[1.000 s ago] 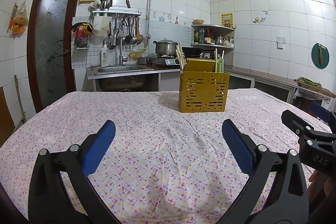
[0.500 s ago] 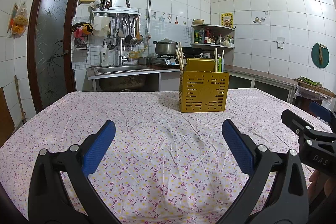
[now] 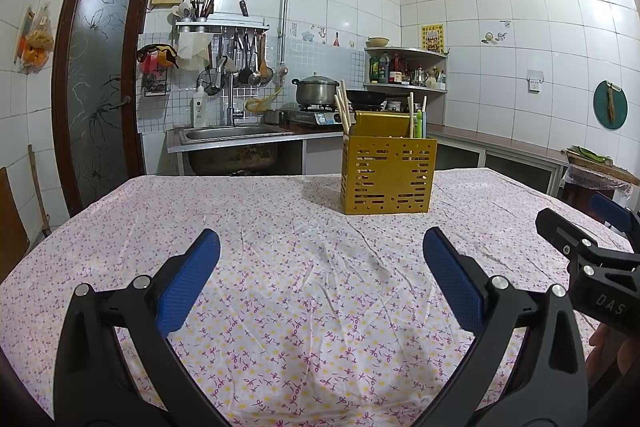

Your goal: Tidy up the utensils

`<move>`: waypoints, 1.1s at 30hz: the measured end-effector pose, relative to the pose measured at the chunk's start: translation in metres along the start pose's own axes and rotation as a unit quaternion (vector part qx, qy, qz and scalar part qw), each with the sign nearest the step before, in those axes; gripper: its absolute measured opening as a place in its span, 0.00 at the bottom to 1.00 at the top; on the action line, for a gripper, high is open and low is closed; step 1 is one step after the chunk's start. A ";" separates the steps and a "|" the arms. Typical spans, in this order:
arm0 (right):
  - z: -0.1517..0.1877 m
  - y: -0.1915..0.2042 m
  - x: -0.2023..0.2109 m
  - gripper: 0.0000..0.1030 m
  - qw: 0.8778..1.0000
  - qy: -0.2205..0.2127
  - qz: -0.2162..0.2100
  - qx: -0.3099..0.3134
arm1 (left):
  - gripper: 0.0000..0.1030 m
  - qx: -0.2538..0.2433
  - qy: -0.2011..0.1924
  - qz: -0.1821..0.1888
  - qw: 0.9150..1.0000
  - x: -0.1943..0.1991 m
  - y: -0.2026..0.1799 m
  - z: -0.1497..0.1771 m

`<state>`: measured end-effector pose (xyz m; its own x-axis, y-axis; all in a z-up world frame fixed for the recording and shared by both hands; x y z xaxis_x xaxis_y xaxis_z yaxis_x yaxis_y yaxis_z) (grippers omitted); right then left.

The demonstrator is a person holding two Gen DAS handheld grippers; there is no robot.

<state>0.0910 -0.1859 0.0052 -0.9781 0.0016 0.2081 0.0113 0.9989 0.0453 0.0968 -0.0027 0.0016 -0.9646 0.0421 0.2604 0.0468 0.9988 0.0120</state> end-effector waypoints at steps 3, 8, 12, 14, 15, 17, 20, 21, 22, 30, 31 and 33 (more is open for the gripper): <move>0.000 0.000 0.000 0.96 1.000 0.000 0.000 0.000 | 0.95 -0.001 0.000 -0.001 1.000 0.000 0.000 -0.001; 0.000 -0.001 0.000 0.96 1.000 0.000 0.000 0.000 | 0.95 0.001 0.000 -0.001 1.000 0.001 0.001 -0.001; 0.000 -0.001 0.000 0.96 1.000 -0.001 0.000 0.000 | 0.95 0.000 0.000 -0.002 1.000 0.001 0.002 -0.001; 0.000 -0.001 0.001 0.96 1.000 -0.001 0.000 0.000 | 0.95 0.000 0.000 -0.001 1.000 0.001 0.002 -0.001; 0.000 -0.001 0.000 0.96 1.000 0.000 0.000 0.000 | 0.95 0.000 0.000 -0.001 1.000 0.001 0.001 -0.001; 0.000 0.000 0.001 0.96 1.000 -0.001 0.000 0.000 | 0.95 0.000 0.000 -0.001 1.000 0.001 0.002 -0.001; 0.000 0.000 0.001 0.96 1.000 -0.001 0.000 0.000 | 0.95 0.000 0.000 -0.001 1.000 0.001 0.002 -0.001; 0.000 -0.001 0.000 0.96 1.000 -0.001 0.000 0.000 | 0.95 0.000 0.000 -0.001 1.000 0.001 0.002 -0.001; 0.000 0.000 0.001 0.96 1.000 -0.001 0.000 0.000 | 0.95 0.000 0.000 -0.001 1.000 0.001 0.002 -0.001; 0.000 0.000 0.001 0.96 1.000 -0.001 0.000 0.001 | 0.95 0.000 0.000 -0.002 1.000 0.001 0.001 0.000; 0.000 -0.001 0.000 0.96 1.000 0.000 0.000 0.000 | 0.95 0.000 0.001 -0.002 1.000 0.001 0.002 -0.001; 0.000 0.000 0.001 0.96 1.000 -0.001 0.000 0.000 | 0.95 -0.001 0.001 -0.002 1.000 0.001 0.003 0.000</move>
Point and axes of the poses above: each gripper's, at about its wrist camera, not at the fingertips, and x roughly against the way its jaws point, y to its left, z to its underside, the point moved 4 cm from there along -x, roughly the way its jaws point, and after that the axes turned 2 degrees about -x, right-handed, at the moved point
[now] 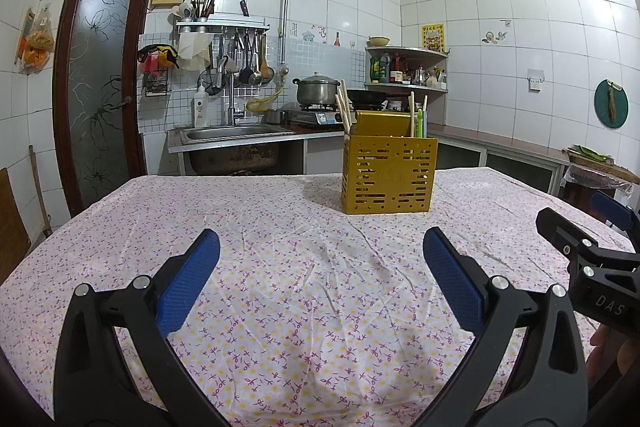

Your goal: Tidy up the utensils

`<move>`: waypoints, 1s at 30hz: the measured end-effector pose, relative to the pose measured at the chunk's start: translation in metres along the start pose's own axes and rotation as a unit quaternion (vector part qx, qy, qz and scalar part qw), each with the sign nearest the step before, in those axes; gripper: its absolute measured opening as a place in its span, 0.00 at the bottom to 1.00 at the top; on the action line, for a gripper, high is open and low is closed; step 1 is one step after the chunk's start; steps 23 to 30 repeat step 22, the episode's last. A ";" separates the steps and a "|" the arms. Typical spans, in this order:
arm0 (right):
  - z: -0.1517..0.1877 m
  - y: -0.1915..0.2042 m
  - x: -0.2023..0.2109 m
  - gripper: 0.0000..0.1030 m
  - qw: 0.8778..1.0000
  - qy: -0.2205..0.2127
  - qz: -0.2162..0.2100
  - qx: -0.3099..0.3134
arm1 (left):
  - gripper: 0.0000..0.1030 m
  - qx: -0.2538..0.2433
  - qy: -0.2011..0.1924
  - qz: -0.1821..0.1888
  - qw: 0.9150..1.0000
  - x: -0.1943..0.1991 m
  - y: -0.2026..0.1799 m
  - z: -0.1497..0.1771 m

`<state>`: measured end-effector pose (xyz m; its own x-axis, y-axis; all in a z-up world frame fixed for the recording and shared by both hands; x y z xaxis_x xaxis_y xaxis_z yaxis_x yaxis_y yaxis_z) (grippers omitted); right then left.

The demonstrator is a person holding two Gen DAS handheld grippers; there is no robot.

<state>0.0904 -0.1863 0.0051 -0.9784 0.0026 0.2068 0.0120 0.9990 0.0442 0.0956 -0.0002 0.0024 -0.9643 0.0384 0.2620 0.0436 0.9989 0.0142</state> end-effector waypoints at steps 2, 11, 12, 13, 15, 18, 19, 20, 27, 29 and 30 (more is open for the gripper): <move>0.000 0.000 0.000 0.96 1.000 -0.001 0.000 0.000 | 0.95 0.000 0.000 0.000 1.000 0.000 0.000 0.000; 0.000 -0.001 0.000 0.96 1.000 0.000 0.000 0.000 | 0.95 0.000 0.001 -0.002 1.000 0.000 0.002 0.000; 0.000 -0.001 0.000 0.96 1.000 0.000 0.000 0.001 | 0.95 0.000 0.001 -0.001 1.000 -0.001 0.003 0.000; 0.000 -0.001 0.000 0.96 1.000 0.000 0.000 0.001 | 0.95 0.000 0.001 -0.001 1.000 -0.001 0.002 0.000; 0.000 -0.001 0.000 0.96 1.000 0.000 0.000 0.001 | 0.95 0.000 0.003 0.000 1.000 -0.001 0.002 0.000; 0.000 -0.001 -0.001 0.96 1.000 0.001 0.000 0.000 | 0.95 -0.003 0.012 0.003 1.000 -0.005 0.001 0.001; 0.000 -0.001 -0.001 0.96 1.000 0.000 0.000 0.001 | 0.95 -0.004 0.017 0.004 1.000 -0.006 0.000 0.002; 0.000 -0.001 -0.001 0.96 1.000 0.001 0.001 0.001 | 0.95 -0.006 0.021 0.005 1.000 -0.007 0.000 0.003; 0.001 -0.002 -0.003 0.96 1.000 0.003 0.002 0.001 | 0.95 -0.009 0.023 0.004 1.000 -0.008 -0.002 0.003; 0.001 -0.002 -0.003 0.96 1.000 0.003 0.002 0.001 | 0.95 -0.009 0.023 0.004 1.000 -0.008 -0.002 0.003; 0.001 -0.002 -0.003 0.96 1.000 0.003 0.002 0.001 | 0.95 -0.009 0.023 0.004 1.000 -0.008 -0.002 0.003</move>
Point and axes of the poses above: each gripper's, at about its wrist camera, not at the fingertips, and x roughly against the way its jaws point, y to its left, z to its underside, the point moved 4 cm from there along -x, roughly the way its jaws point, and after that the axes turned 2 degrees about -x, right-handed, at the moved point
